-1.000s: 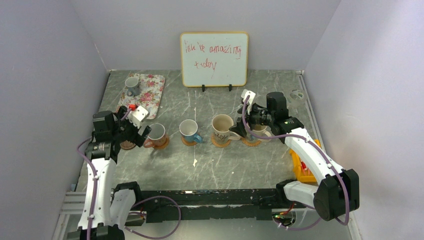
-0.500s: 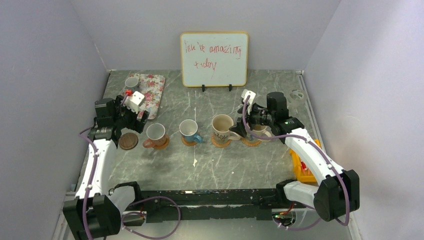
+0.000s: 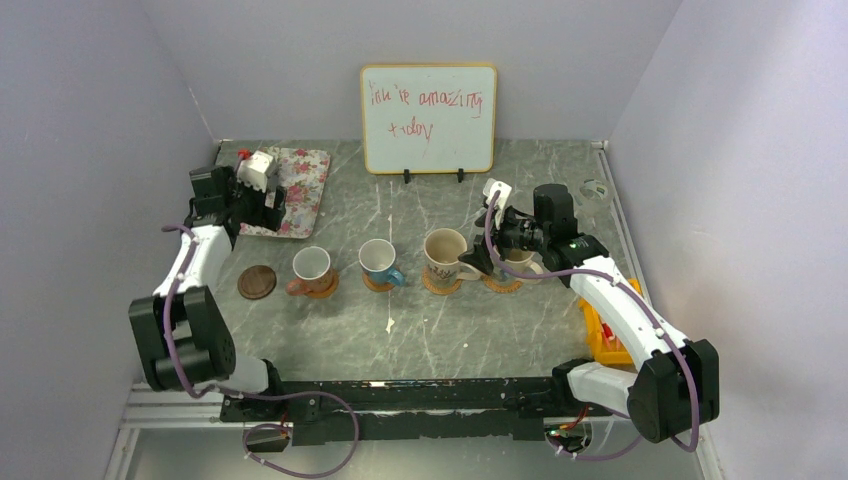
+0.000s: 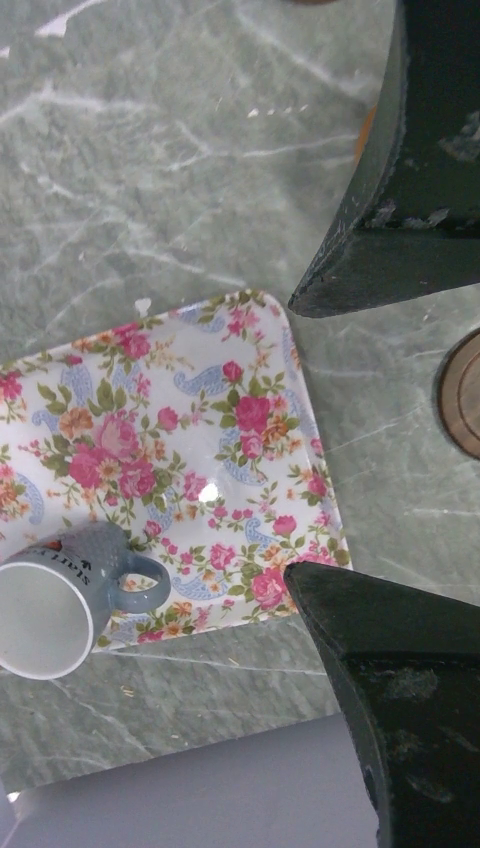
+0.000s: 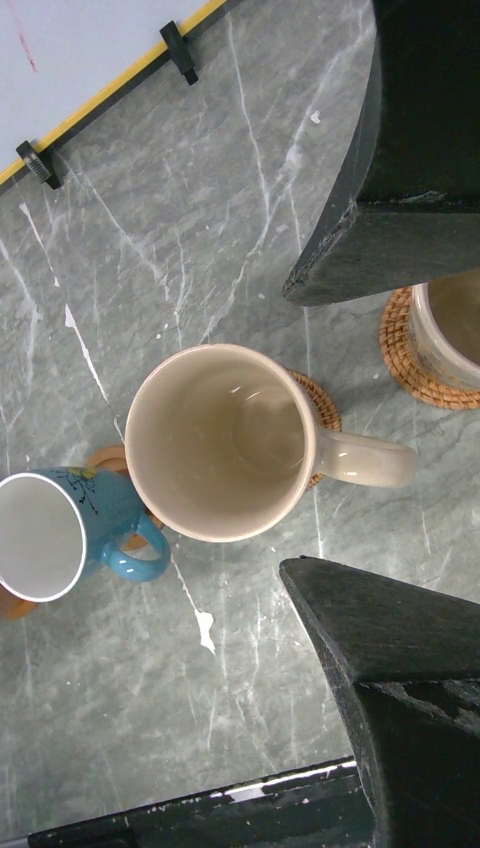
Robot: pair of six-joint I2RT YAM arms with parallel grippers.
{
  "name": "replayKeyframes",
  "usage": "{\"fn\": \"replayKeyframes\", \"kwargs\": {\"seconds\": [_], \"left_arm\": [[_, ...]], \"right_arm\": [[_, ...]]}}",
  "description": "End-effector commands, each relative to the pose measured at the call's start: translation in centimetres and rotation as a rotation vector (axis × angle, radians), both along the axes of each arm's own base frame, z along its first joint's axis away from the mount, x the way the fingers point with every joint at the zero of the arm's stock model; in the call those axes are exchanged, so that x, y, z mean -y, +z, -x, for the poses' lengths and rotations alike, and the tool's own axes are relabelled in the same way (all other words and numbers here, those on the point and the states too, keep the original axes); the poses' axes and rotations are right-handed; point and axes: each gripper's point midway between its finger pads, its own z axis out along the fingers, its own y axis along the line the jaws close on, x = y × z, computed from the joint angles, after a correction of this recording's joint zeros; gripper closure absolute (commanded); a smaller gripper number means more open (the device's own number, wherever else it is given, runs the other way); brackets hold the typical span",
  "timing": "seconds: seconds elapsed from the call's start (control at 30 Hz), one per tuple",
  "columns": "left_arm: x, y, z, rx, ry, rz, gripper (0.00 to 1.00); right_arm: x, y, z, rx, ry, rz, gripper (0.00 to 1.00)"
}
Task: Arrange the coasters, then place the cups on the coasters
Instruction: Pick up the cup from the tray.
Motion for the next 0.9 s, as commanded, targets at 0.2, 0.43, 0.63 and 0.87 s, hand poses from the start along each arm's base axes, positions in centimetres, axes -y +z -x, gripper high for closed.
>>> {"fn": "replayKeyframes", "kwargs": {"seconds": [0.2,0.43,0.63,0.87], "left_arm": [[-3.3,-0.7,-6.6,0.046,0.056,0.078,0.04],[-4.4,-1.6,-9.6,0.036,0.075,0.113,0.04],[-4.8,-1.6,-11.6,0.040,0.073,0.120,0.04],[-5.9,-2.0,-13.1,0.049,0.094,0.099,0.04]], "right_arm": [[-0.1,2.0,-0.5,0.067,-0.012,-0.027,0.00],[0.1,2.1,-0.7,0.068,-0.034,-0.032,0.00],[0.3,2.3,-0.8,0.075,-0.055,-0.045,0.00],[0.5,2.2,-1.0,0.069,-0.063,-0.047,0.00]]}}
